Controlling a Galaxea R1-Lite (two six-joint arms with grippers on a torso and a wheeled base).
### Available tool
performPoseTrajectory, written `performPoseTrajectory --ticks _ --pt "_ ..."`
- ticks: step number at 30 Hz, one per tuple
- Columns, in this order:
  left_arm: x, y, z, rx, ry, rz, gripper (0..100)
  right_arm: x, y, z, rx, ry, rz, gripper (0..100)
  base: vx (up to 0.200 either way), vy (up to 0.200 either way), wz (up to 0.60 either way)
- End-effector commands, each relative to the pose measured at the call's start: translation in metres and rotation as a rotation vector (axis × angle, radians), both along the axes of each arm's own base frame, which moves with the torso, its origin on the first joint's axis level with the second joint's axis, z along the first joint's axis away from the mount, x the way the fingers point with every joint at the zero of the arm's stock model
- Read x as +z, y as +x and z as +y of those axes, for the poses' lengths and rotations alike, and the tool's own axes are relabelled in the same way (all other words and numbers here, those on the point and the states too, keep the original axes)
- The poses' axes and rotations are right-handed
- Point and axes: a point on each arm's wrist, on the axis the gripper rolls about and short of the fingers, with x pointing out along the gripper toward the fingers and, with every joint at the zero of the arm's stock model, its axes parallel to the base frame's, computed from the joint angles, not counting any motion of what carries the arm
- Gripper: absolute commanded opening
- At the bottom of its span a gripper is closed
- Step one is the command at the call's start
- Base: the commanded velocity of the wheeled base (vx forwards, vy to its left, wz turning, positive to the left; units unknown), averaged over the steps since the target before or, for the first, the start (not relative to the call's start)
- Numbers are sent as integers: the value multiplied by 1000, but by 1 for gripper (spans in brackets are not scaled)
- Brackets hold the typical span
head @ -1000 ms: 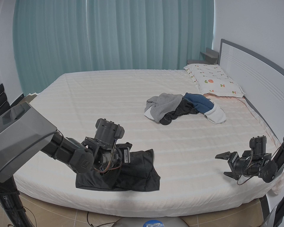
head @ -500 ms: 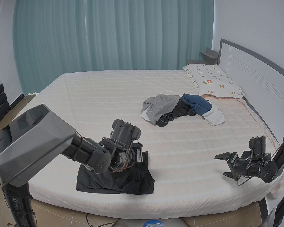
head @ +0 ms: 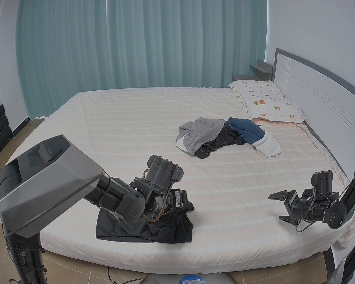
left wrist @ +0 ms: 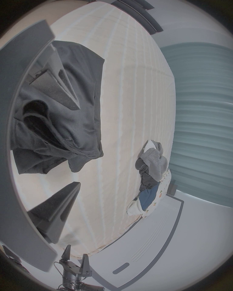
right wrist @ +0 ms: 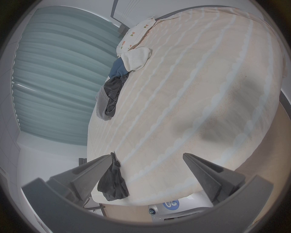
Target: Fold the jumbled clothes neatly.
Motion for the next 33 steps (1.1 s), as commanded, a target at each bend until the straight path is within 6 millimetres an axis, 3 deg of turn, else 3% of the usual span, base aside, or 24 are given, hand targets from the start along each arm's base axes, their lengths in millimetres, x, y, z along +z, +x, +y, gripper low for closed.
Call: performPoseTrajectory --ticks 1,7,14,22,30,33 --pt "12 -16 24 47 -6 -3 100 0 0 0 1 1 1 100 0 0 0" --pt "15 -31 59 154 -112 10 100 -1 0 0 1 0 3 100 0 0 0" --pt "3 -26 99 206 -217 73 100 -1 0 1 6 2 6 100 0 0 0" --pt "-4 -33 104 242 -309 3 100 -5 -1 5 21 -1 21 100 0 0 0" --pt "-9 -44 110 303 -346 46 100 -5 -1 6 24 -3 19 100 0 0 0" --pt "-14 -49 116 300 -347 77 100 -3 -4 11 46 -5 15 100 0 200 0"
